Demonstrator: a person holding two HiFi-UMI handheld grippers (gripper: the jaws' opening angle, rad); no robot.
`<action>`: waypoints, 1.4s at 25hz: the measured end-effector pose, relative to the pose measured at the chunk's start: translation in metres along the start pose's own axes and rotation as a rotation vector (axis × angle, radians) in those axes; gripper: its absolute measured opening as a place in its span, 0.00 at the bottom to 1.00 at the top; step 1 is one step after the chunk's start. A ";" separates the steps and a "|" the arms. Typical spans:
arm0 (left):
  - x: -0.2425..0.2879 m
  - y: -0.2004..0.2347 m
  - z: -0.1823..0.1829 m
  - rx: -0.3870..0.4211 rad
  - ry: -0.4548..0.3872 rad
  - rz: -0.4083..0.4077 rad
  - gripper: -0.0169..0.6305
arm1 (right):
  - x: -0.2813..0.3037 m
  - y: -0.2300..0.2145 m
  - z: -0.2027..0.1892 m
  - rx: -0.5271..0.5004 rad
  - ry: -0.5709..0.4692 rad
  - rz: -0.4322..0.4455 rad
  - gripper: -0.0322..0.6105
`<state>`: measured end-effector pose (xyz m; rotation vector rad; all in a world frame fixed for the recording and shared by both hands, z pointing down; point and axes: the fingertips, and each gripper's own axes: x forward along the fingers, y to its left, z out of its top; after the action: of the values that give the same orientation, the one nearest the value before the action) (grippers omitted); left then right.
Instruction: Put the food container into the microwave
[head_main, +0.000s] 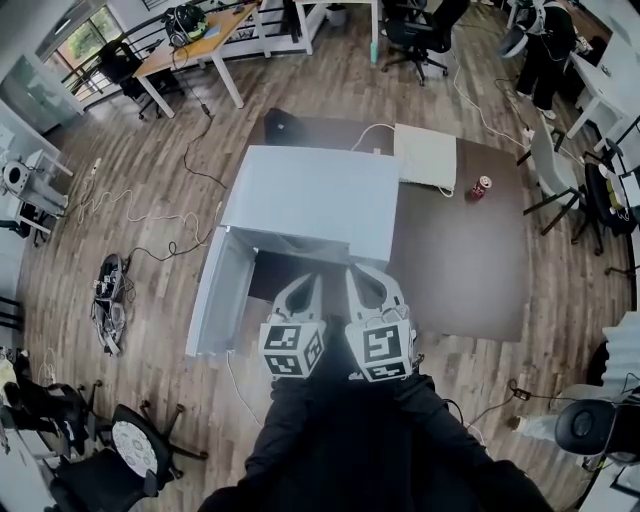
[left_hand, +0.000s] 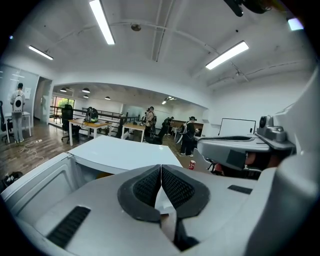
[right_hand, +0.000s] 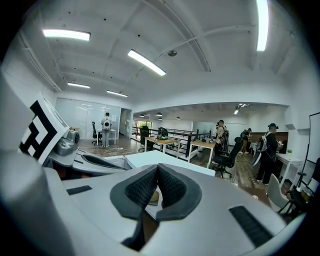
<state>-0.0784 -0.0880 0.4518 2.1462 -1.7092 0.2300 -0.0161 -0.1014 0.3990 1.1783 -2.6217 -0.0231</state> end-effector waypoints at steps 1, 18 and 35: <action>0.000 -0.002 0.000 0.000 -0.001 -0.001 0.08 | -0.002 -0.001 0.000 0.001 -0.001 -0.002 0.09; -0.001 -0.017 0.001 0.003 -0.007 -0.005 0.08 | -0.022 -0.016 0.000 -0.001 -0.019 -0.039 0.09; -0.010 -0.016 -0.007 0.012 0.005 0.001 0.08 | -0.028 -0.006 -0.004 -0.003 -0.021 -0.042 0.09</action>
<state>-0.0647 -0.0730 0.4515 2.1514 -1.7107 0.2459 0.0075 -0.0845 0.3950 1.2387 -2.6142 -0.0478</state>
